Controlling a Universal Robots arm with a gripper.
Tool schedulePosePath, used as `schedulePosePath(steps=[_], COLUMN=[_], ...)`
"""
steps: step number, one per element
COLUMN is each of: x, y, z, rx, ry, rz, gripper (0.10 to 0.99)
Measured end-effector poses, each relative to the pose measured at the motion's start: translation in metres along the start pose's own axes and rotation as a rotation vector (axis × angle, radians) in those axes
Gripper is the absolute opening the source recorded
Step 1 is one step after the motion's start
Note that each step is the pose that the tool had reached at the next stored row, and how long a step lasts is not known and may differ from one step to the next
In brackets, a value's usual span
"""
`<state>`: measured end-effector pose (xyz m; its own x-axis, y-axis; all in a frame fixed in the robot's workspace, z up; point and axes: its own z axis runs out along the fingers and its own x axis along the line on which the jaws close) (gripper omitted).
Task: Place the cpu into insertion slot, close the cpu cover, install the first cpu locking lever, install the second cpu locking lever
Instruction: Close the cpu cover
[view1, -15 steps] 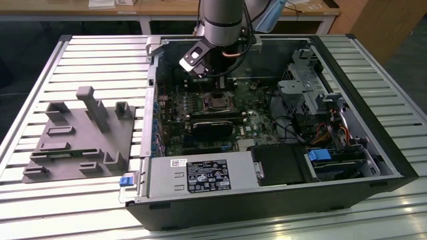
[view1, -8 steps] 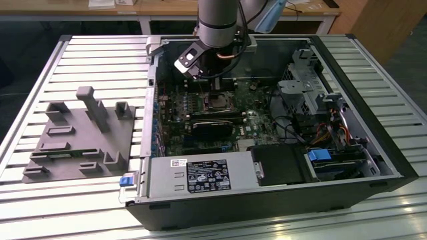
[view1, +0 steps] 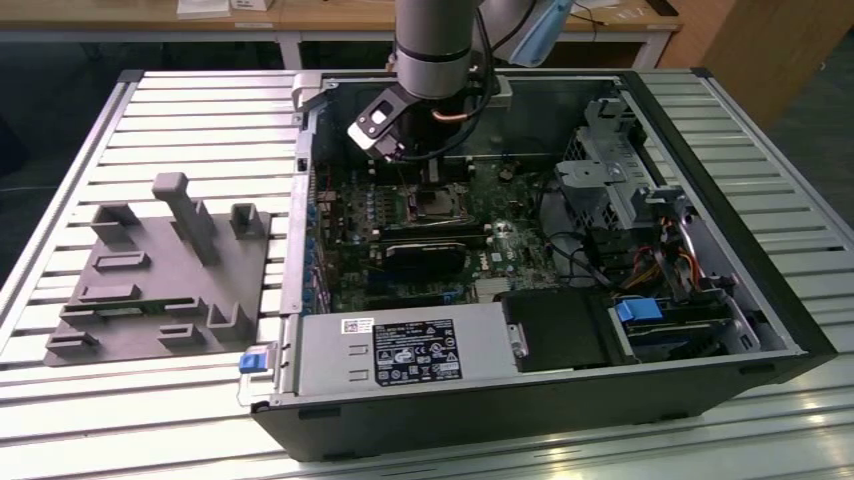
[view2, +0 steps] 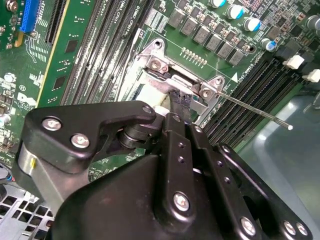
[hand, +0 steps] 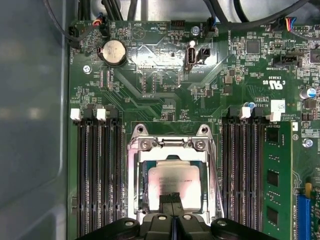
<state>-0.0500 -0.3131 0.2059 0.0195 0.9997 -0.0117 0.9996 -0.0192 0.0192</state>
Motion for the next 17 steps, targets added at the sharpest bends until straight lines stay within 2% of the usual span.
schedulePosePath(steps=[12, 17], x=[0.0001, 0.0003], y=[0.0010, 0.0097], z=[0.0059, 0.0066], rx=[0.000, 0.000], ry=[-0.0008, -0.0005], rz=[0.000, 0.000], gripper=[0.106, 0.106])
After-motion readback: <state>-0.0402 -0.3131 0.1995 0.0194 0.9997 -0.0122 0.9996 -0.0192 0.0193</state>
